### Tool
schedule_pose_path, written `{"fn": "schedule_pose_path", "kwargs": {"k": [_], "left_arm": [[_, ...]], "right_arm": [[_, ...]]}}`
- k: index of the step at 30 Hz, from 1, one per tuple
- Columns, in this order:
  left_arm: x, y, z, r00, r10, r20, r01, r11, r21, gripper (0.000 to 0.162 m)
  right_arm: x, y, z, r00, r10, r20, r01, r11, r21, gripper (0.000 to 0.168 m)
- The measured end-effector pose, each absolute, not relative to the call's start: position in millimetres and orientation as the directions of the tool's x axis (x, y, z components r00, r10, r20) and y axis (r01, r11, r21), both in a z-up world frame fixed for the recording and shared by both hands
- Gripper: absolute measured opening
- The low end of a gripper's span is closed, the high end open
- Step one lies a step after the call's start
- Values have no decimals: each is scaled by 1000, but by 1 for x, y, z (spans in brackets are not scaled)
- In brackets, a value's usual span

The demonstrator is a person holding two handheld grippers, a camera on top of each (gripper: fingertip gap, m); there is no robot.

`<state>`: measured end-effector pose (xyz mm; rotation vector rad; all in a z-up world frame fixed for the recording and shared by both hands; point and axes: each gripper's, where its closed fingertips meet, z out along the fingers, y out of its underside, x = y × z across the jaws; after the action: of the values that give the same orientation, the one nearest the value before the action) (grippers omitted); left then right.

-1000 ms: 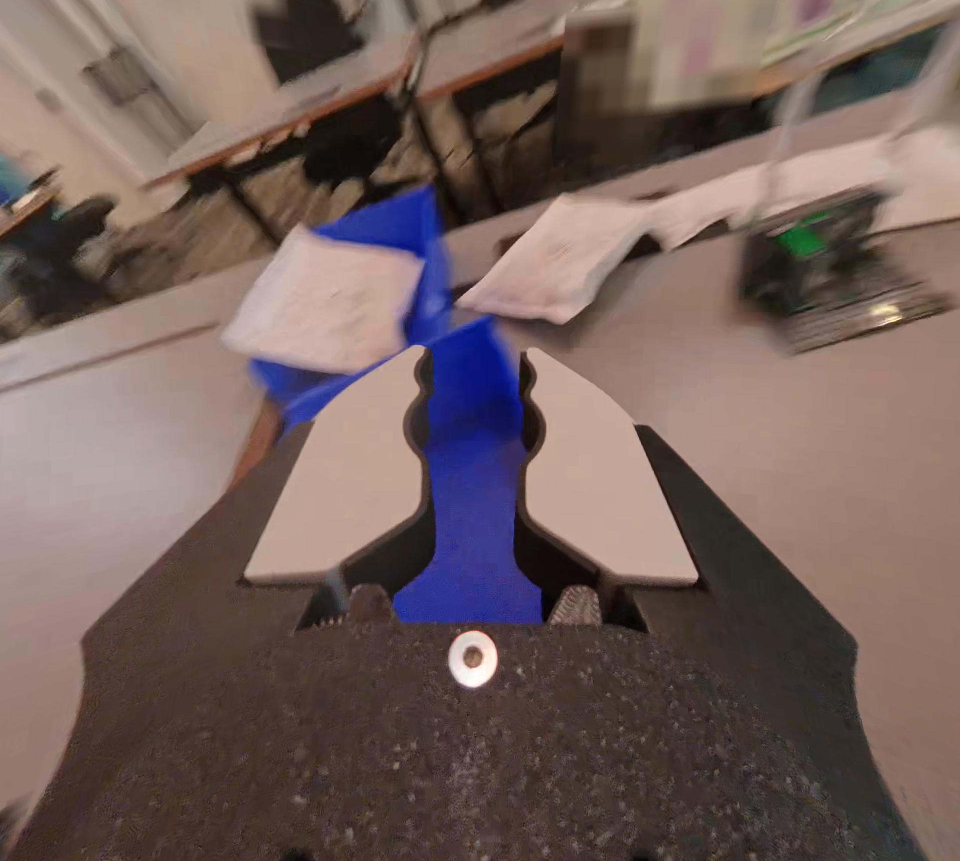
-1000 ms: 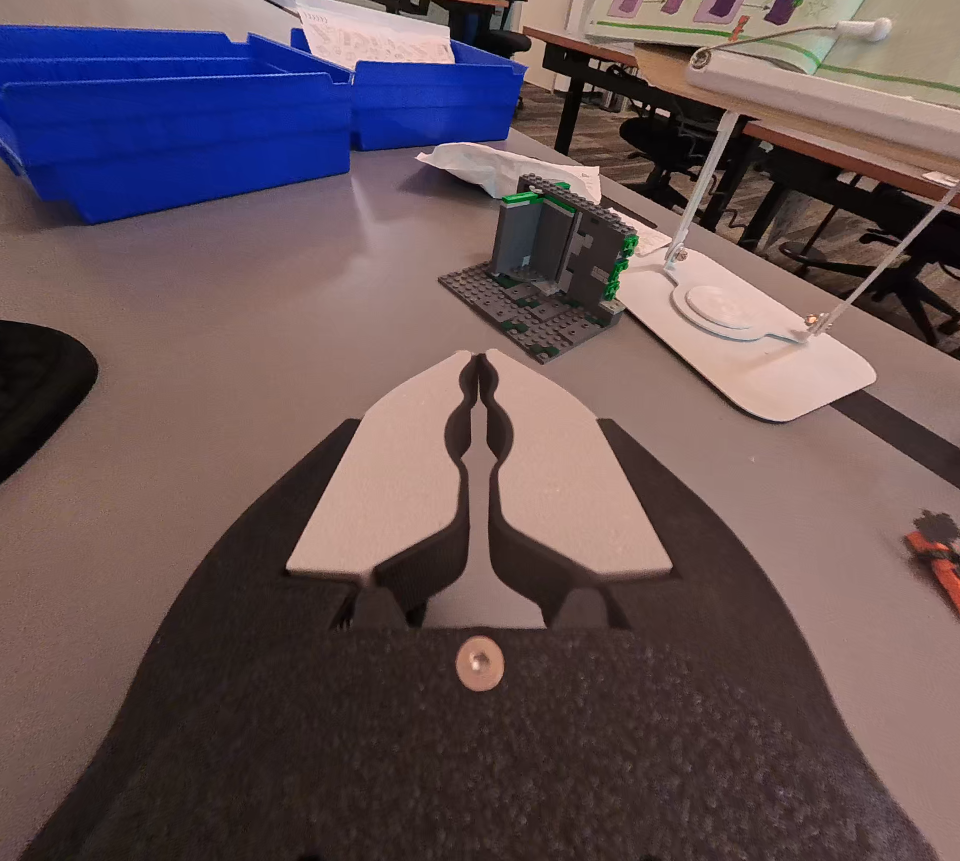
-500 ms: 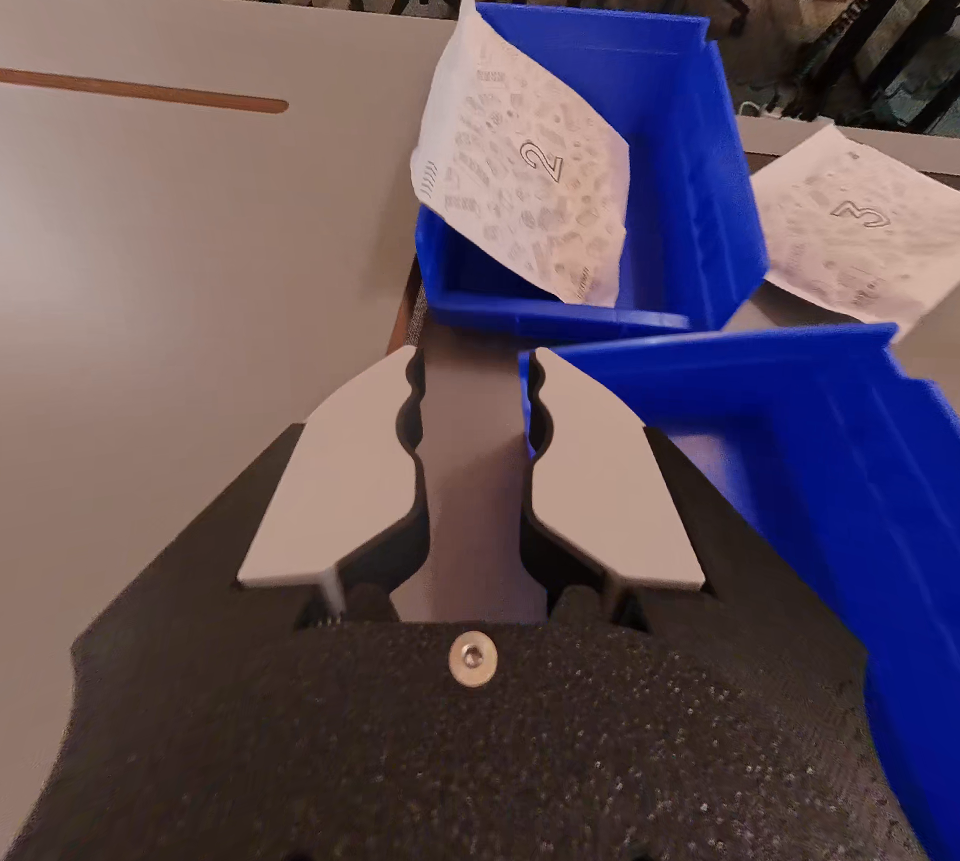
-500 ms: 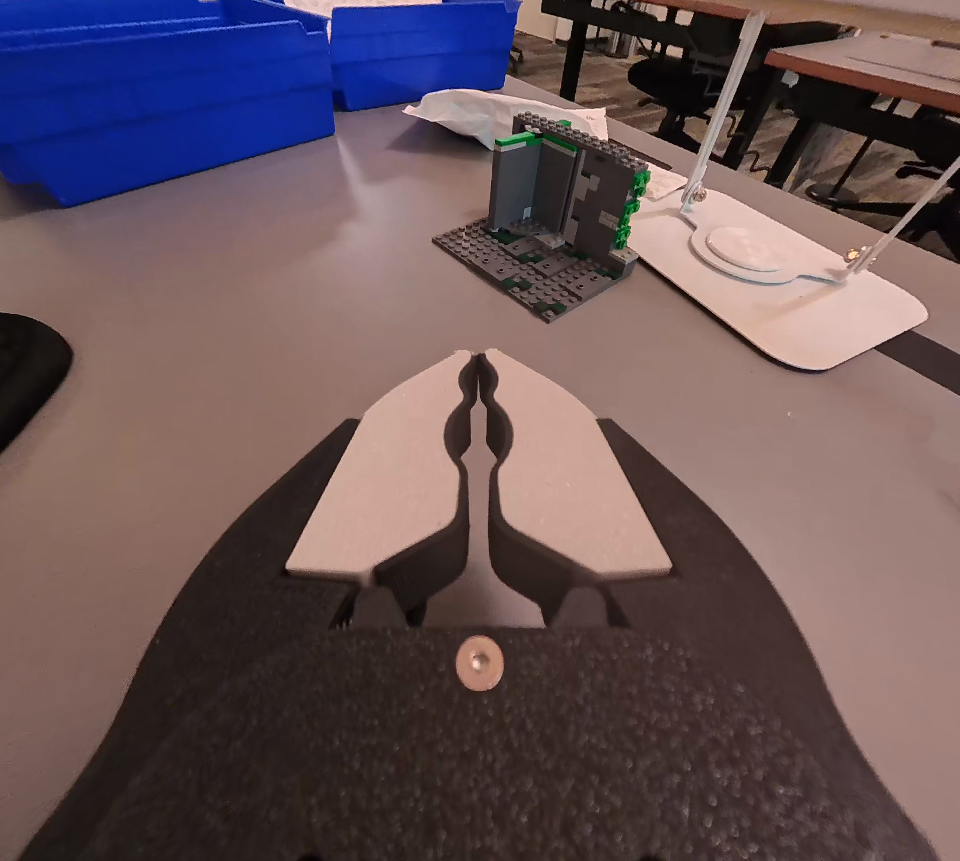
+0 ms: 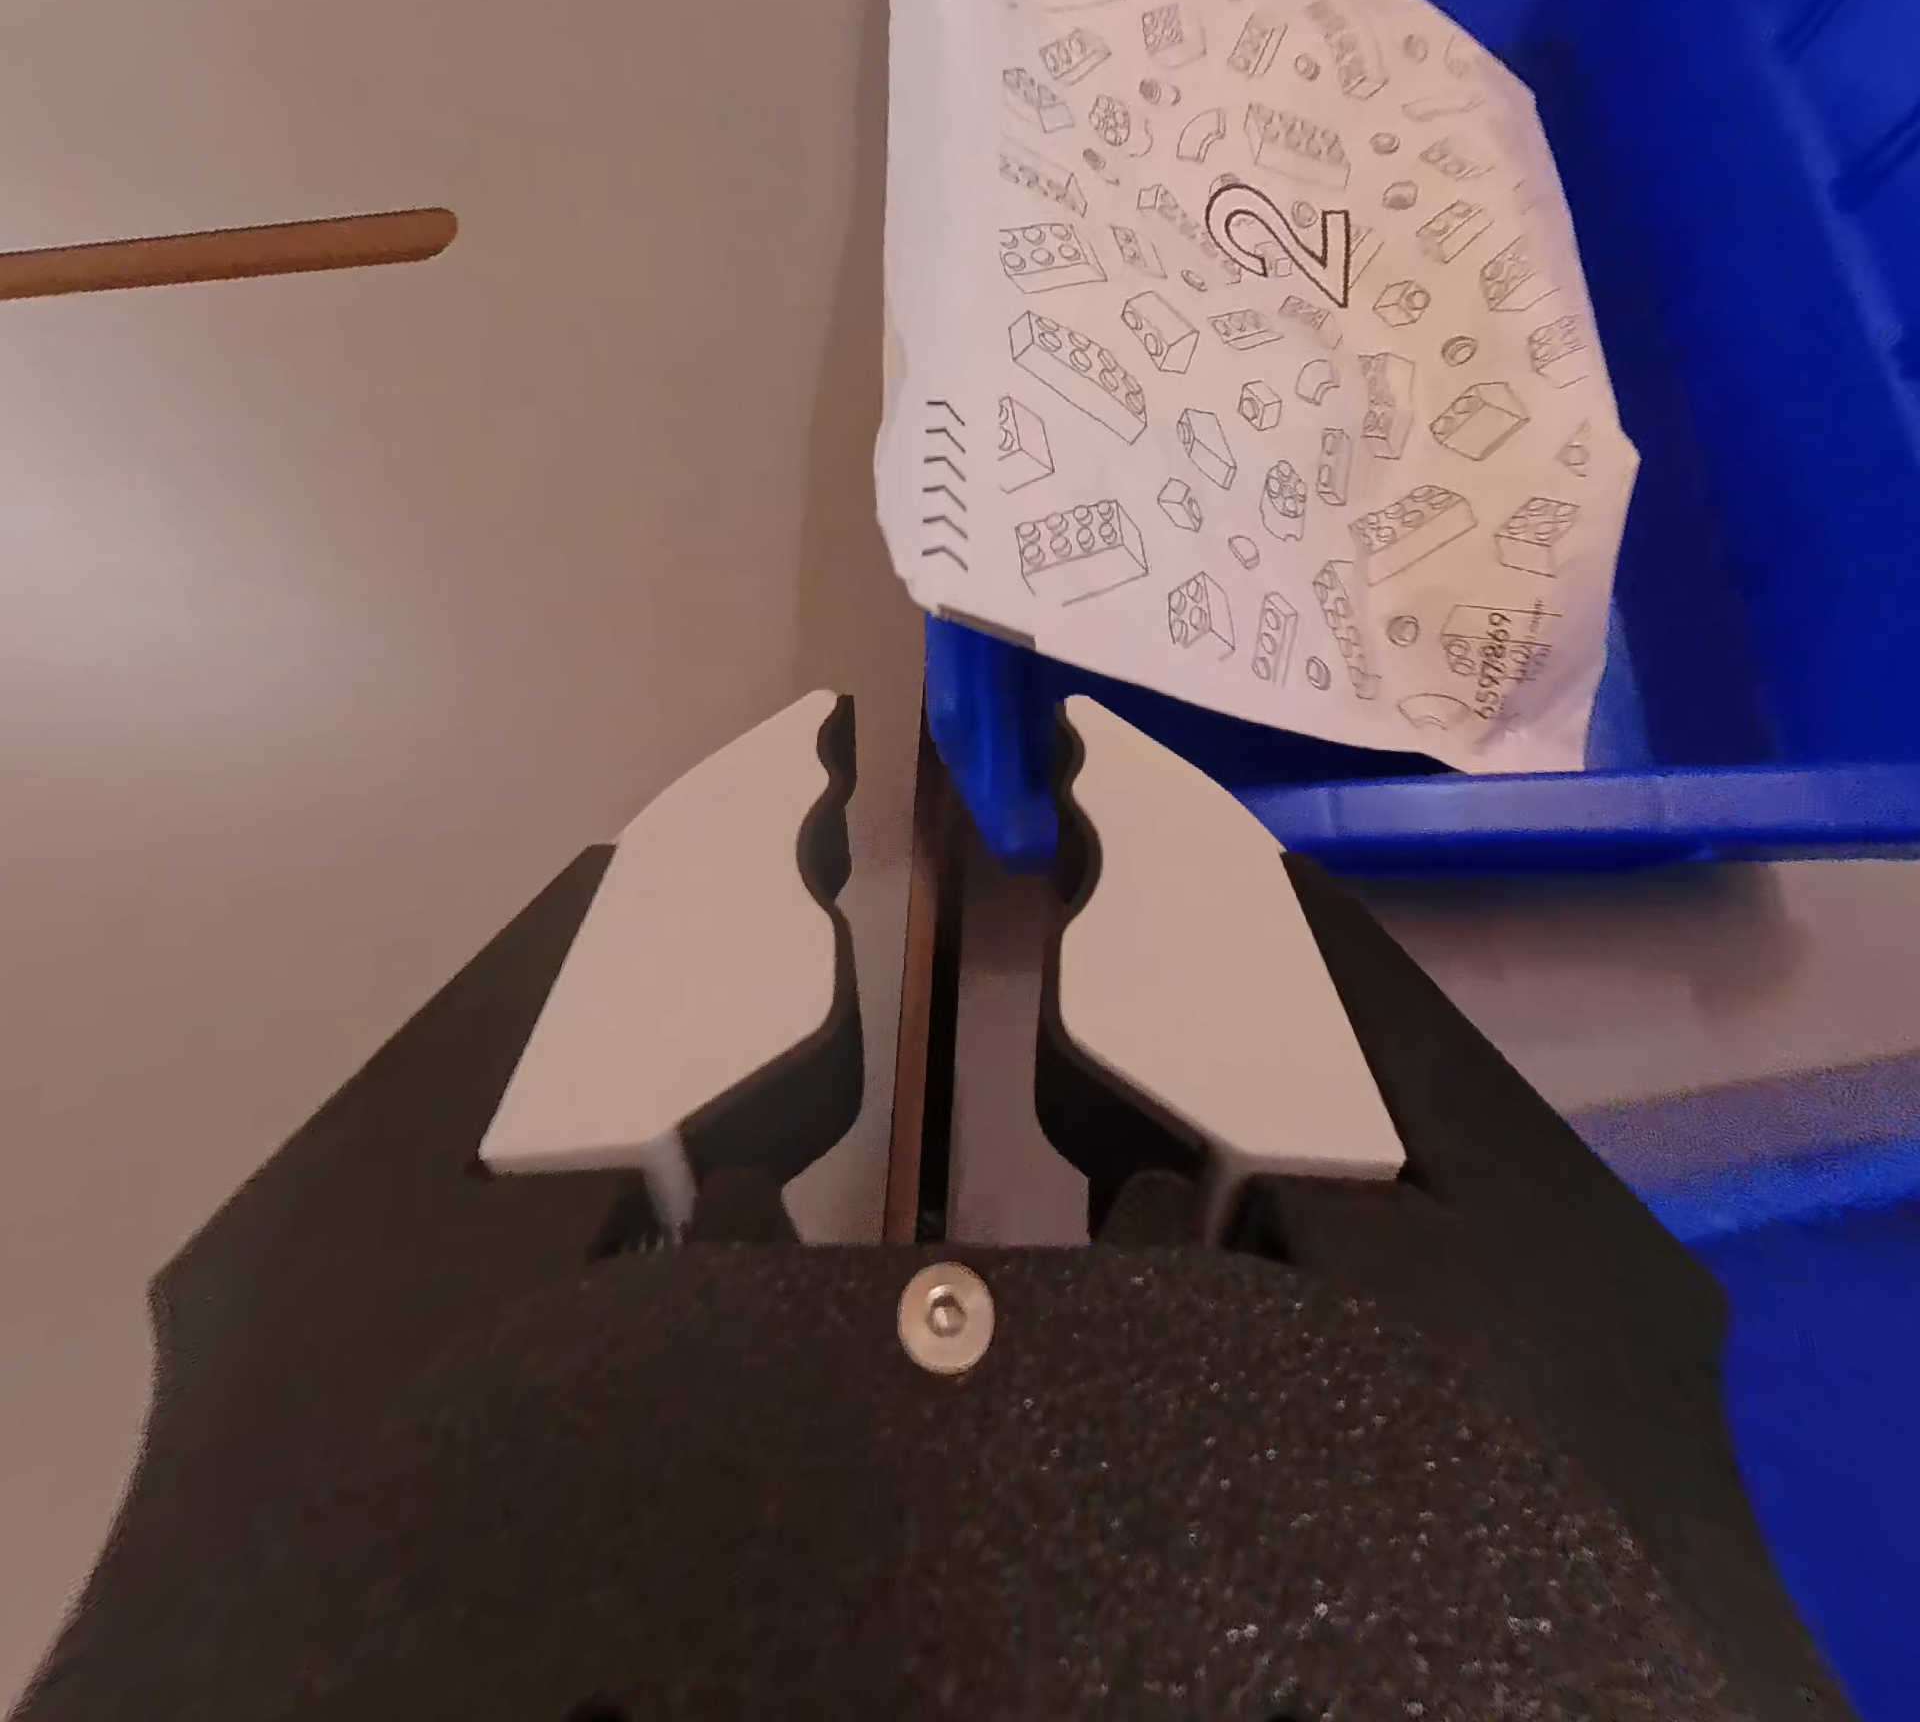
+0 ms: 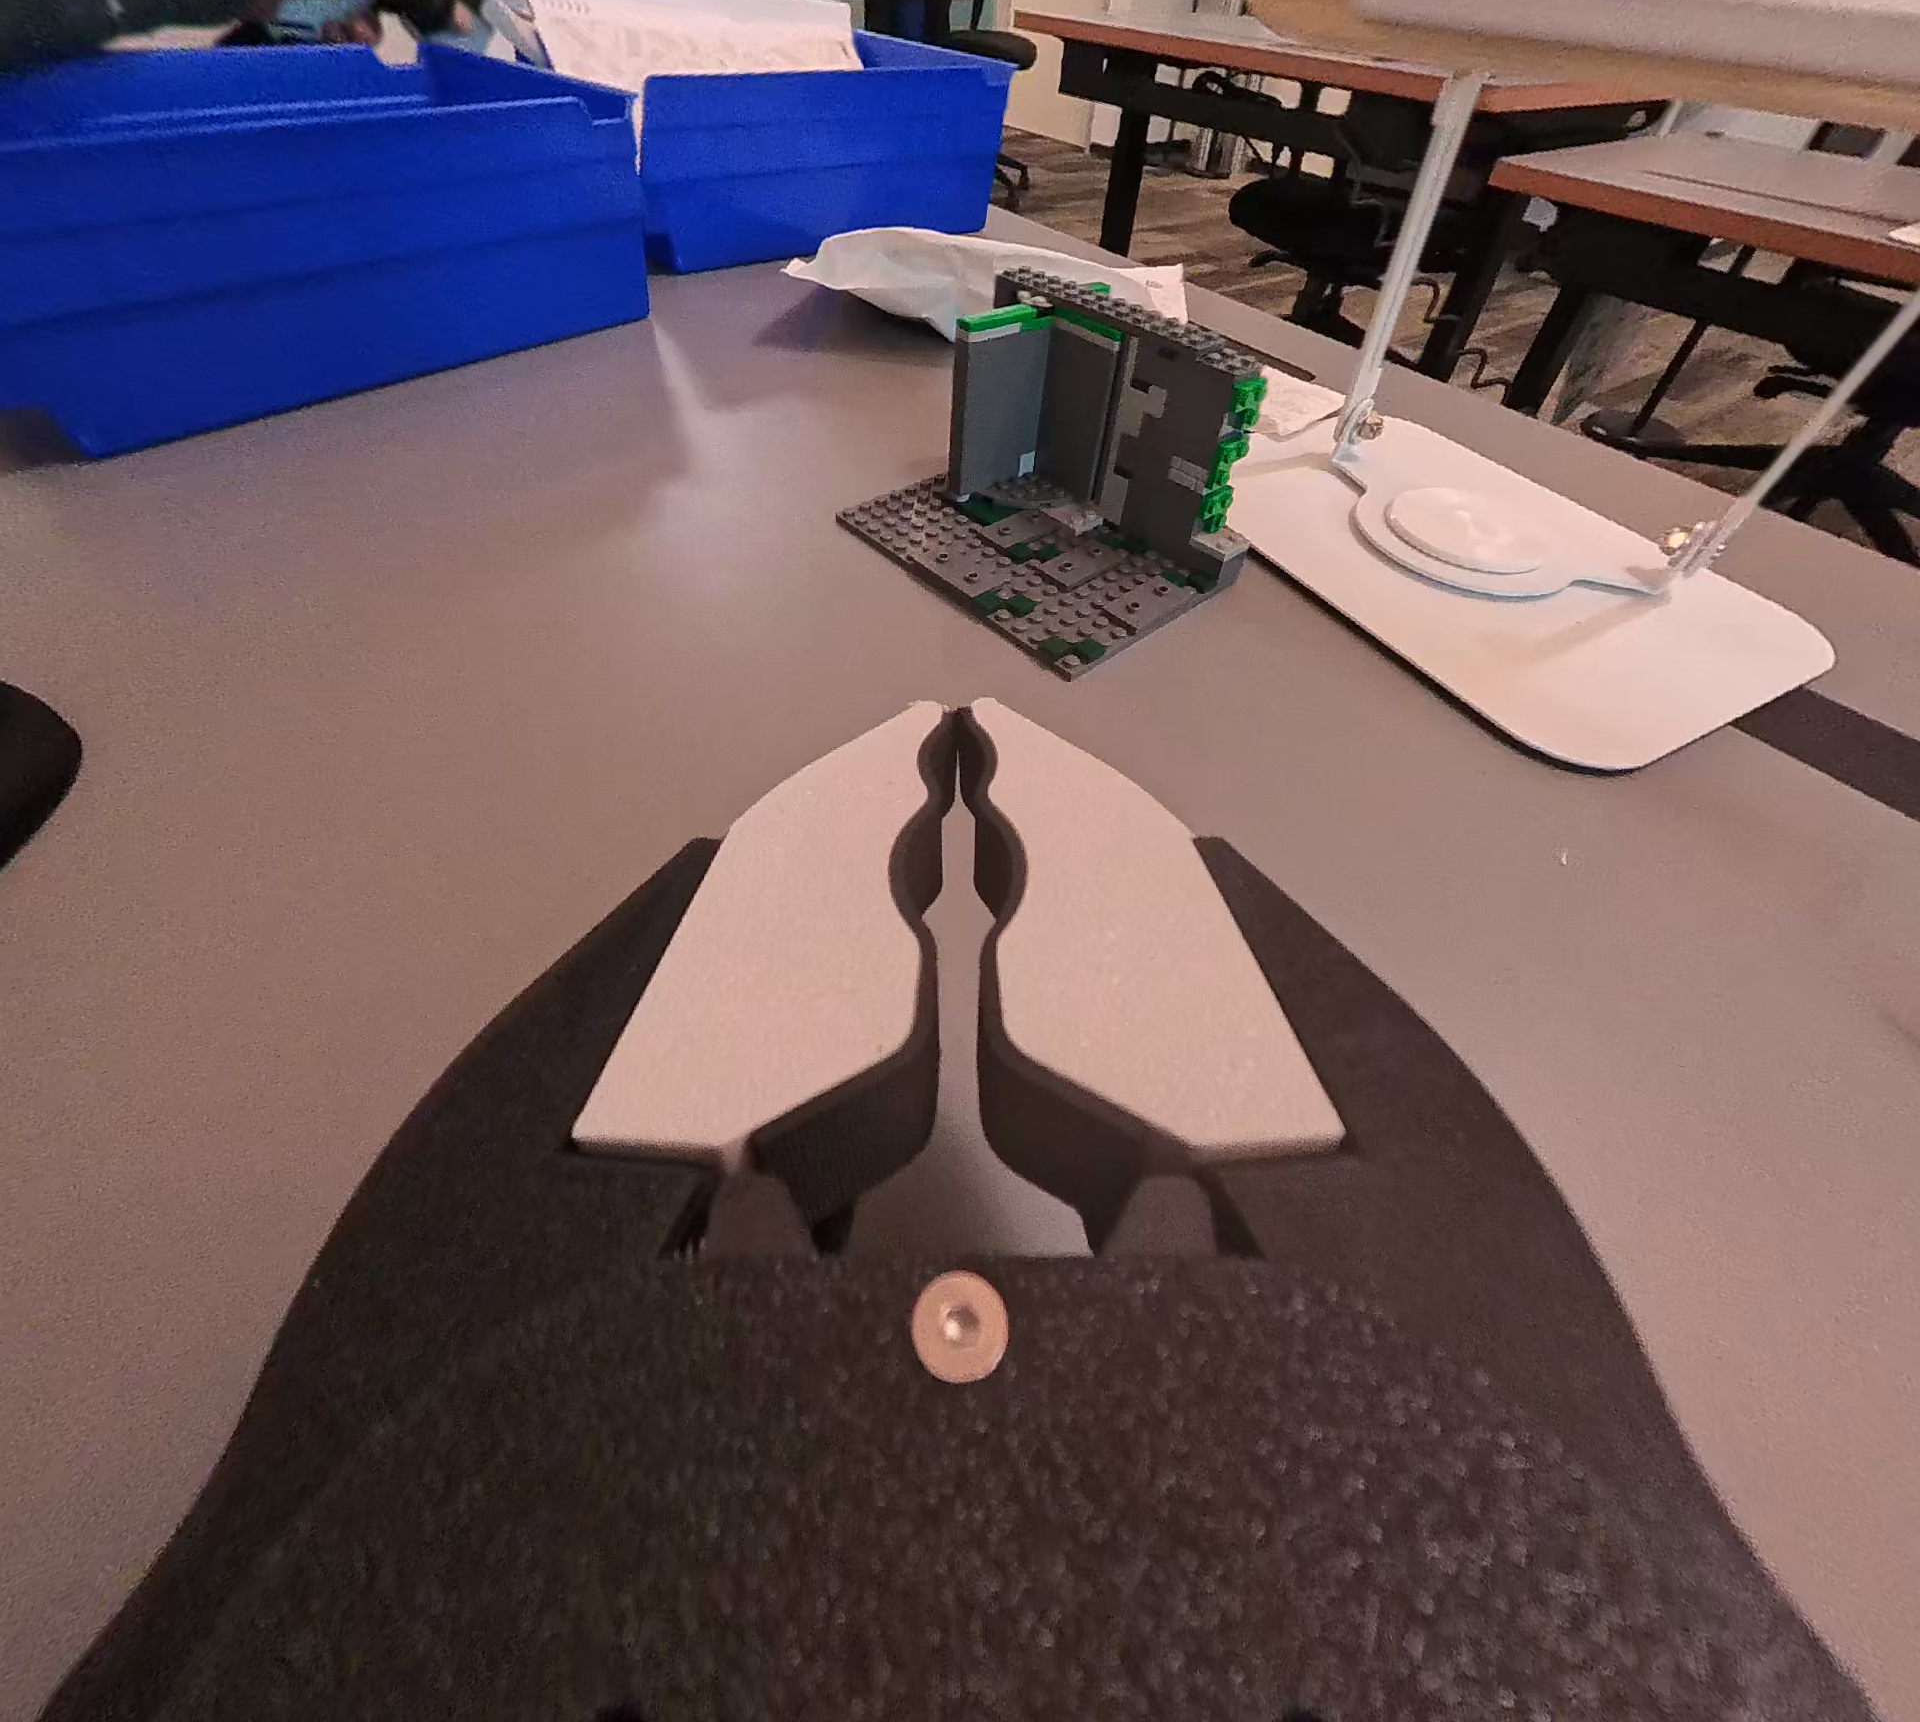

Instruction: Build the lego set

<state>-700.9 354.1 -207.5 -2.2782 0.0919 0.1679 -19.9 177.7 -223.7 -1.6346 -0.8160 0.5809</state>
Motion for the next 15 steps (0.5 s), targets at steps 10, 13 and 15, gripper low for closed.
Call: {"fn": "schedule_pose_path", "kwargs": {"k": [10, 13, 15], "left_arm": [[-682, 386, -210, 990, 22, -136, -83, -693, -716, 5], [-672, 396, -175, 995, 63, -82, -29, -588, -809, 3], [-667, 400, -157, 989, 66, -133, -72, -567, -820, 3]], "right_arm": [[-19, 177, -224, 629, 776, 39, 193, -108, -975, 0], [-19, 177, -224, 630, 776, 35, 191, -111, -975, 0], [-19, 176, -224, 630, 776, 37, 195, -112, -974, 0]]}}
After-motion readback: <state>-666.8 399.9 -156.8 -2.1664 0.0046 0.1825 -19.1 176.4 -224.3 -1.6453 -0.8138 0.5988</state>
